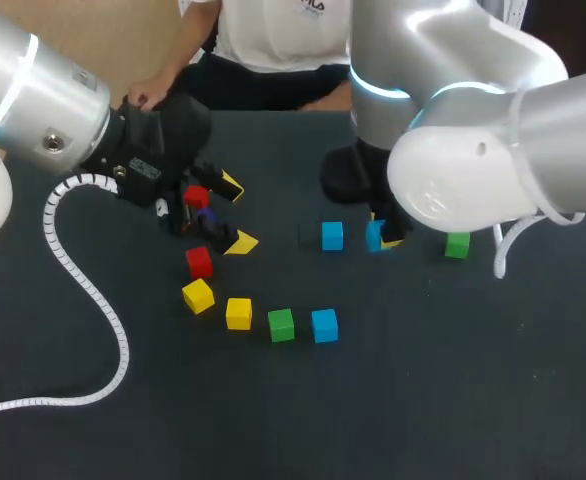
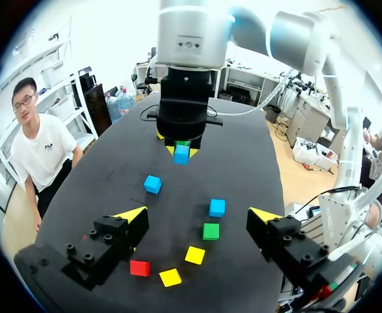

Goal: Place the blue cubes, place green cubes on the blue cubes, place the yellow cubes on the green cubes, then place the red cubes on the yellow cubes, and place purple cube on the red cubes.

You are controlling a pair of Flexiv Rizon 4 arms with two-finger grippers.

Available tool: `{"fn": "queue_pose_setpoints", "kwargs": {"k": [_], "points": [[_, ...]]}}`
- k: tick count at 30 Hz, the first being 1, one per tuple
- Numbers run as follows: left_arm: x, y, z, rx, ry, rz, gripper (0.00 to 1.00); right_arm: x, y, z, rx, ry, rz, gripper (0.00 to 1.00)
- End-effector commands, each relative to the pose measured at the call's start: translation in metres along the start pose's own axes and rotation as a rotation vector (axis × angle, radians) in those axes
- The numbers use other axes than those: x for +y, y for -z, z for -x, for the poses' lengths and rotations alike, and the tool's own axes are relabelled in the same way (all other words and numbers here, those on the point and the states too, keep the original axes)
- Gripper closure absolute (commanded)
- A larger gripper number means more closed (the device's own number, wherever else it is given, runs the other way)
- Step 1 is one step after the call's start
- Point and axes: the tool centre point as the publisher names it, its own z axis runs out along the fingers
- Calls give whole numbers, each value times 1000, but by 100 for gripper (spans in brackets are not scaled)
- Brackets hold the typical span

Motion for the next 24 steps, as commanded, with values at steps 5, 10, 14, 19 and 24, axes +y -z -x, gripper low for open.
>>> {"fn": "queue_pose_setpoints", "kwargs": {"k": [5, 10, 14, 19, 24], "points": [[1, 0, 1, 6, 1, -2, 0, -6, -10, 1, -6, -1, 28, 100], [1, 0, 1, 6, 1, -2, 0, -5, -14, 1, -10, -4, 37, 100], [1, 0, 1, 6, 1, -2, 0, -2, -16, 2, -12, -12, 49, 100], [1, 0, 1, 6, 1, -2, 0, 1, -19, 5, -14, -8, 53, 100], [1, 0, 1, 6, 1, -2, 0, 0, -22, 8, -20, 0, 59, 100]]}}
